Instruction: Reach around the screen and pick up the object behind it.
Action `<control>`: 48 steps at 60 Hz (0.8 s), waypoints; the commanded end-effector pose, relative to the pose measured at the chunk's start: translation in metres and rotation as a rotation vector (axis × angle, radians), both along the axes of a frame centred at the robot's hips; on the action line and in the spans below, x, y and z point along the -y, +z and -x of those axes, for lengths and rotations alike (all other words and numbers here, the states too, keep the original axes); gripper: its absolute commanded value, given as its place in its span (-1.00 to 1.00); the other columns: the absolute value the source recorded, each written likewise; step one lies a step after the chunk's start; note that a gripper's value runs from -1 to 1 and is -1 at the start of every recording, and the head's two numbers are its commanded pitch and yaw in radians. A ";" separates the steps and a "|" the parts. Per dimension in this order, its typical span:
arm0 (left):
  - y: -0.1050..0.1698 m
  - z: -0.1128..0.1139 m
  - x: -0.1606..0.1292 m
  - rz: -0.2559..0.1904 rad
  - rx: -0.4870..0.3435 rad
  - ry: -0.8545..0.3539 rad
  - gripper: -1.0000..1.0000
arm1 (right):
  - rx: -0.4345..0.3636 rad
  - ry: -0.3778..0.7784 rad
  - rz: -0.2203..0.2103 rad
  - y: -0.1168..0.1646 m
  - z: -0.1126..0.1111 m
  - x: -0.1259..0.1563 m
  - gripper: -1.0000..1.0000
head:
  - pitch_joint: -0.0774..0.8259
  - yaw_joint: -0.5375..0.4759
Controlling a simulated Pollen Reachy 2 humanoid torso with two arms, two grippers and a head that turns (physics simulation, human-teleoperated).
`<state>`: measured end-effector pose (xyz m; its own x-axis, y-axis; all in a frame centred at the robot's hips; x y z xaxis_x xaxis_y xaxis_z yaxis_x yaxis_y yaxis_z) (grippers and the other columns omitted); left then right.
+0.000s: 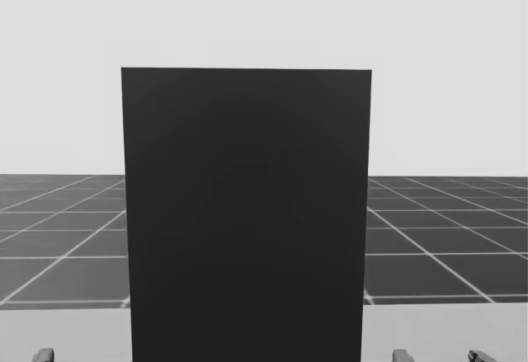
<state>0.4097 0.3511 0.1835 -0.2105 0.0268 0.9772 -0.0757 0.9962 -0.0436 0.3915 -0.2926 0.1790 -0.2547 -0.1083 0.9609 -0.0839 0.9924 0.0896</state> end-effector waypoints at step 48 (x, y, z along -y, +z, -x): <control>-0.003 0.054 0.025 -0.210 -0.110 -0.870 -1.00 | -0.110 1.016 0.074 0.010 0.059 -0.018 -1.00 | -0.88 -0.05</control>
<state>0.3635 0.3317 0.1845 -0.1217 -0.0092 0.9925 0.6287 0.7730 0.0842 0.3395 -0.2785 0.1916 -0.0505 -0.1962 0.9793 -0.8327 0.5496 0.0672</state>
